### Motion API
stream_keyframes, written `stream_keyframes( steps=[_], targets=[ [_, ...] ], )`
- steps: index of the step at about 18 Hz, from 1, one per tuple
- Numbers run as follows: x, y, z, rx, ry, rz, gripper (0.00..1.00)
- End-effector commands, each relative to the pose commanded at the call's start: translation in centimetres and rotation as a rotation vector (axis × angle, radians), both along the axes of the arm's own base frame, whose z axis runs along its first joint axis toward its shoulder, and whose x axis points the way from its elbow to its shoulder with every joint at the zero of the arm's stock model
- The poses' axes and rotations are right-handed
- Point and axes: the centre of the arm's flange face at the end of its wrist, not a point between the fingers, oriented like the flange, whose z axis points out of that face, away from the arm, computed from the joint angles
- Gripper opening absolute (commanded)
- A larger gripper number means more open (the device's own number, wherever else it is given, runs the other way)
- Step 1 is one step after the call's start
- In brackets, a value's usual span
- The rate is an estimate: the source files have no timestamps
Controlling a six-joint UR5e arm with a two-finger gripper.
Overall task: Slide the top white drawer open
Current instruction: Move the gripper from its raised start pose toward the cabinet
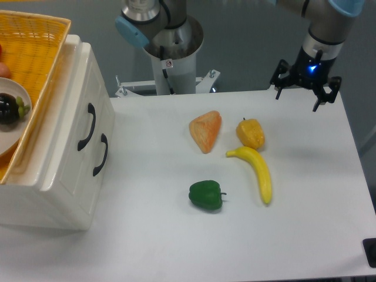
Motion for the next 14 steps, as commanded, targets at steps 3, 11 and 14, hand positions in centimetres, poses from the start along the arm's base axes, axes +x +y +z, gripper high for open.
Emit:
stream_keyframes(
  steps=[3,11,14],
  targets=[
    [0.0,0.0,0.0,-0.010,0.004,-0.001,1.00],
    [0.4,0.1,-1.4,-0.004,-0.036,0.033,1.00],
    [1.8,1.1,-2.3,-0.021,-0.057,0.036,1.00]
  ],
)
